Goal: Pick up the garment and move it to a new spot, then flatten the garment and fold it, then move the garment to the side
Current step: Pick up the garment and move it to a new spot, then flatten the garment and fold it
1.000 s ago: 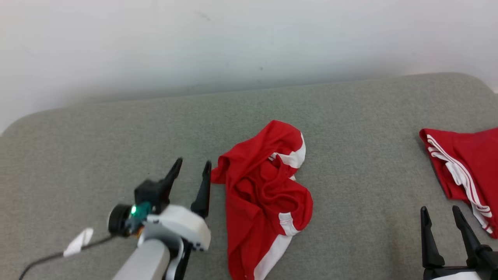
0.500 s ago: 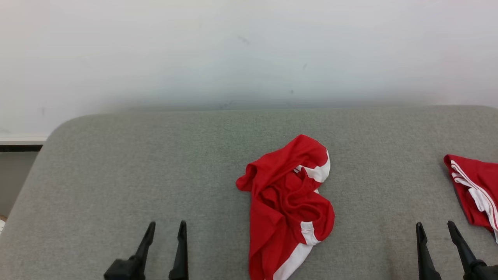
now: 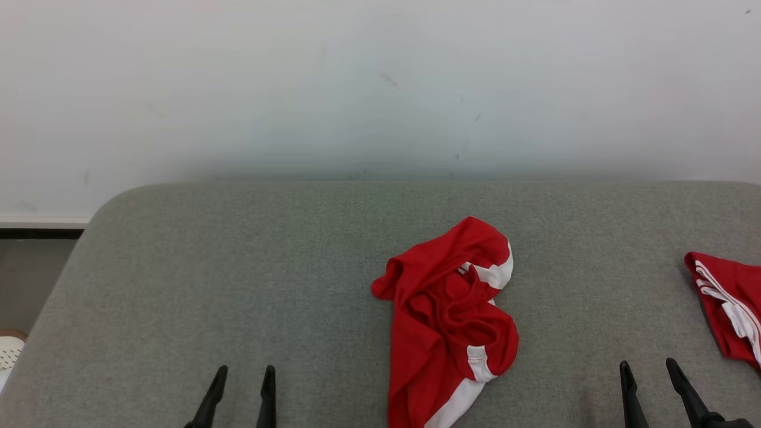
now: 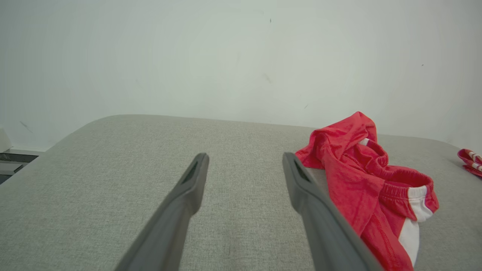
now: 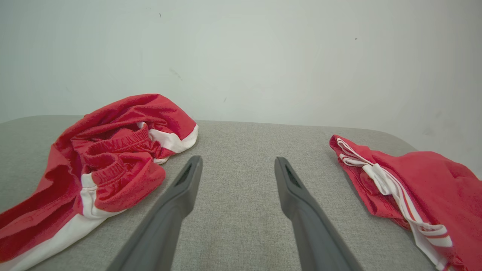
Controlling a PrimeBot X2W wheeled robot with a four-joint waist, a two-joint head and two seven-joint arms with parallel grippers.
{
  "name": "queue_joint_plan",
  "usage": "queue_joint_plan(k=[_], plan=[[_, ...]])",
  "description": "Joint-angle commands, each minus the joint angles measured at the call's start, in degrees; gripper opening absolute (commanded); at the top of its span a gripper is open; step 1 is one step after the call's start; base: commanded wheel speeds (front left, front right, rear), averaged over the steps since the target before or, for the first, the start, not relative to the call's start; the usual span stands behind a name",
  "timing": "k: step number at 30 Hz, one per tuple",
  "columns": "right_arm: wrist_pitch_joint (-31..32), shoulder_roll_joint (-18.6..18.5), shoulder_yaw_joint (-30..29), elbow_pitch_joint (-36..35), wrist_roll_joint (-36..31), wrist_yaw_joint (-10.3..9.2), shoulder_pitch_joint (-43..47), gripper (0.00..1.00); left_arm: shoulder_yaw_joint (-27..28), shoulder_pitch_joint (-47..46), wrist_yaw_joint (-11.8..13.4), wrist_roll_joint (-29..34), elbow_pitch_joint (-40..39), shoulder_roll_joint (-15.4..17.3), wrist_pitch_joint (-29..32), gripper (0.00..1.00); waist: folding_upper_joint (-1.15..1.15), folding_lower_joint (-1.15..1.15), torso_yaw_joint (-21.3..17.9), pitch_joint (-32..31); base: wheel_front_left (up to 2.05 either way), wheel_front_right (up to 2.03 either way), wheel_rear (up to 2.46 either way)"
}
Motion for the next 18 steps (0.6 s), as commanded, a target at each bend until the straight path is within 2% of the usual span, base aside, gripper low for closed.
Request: queue_joint_plan(k=[1, 11, 18], plan=[[0.0, -0.2, 0.0, 0.1, 0.6, -0.14, 0.5, 1.0, 0.3, 0.7, -0.3, 0.4, -0.1, -0.1, 0.0, 1.0, 0.0, 0.0, 0.0, -0.1, 0.0, 0.0, 0.0], [0.0, -0.2, 1.1, 0.6, 0.9, -0.14, 0.3, 1.0, 1.6, 0.8, -1.6, 1.3, 0.5, -0.5, 0.0, 1.0, 0.0, 0.0, -0.3, -0.4, 0.0, 0.0, 0.0], [0.0, -0.2, 1.0, 0.7, 1.0, -0.14, 0.5, 1.0, 1.1, 0.9, -1.1, 0.3, 0.6, -0.5, 0.0, 1.0, 0.0, 0.0, -0.2, -0.4, 0.0, 0.0, 0.0]])
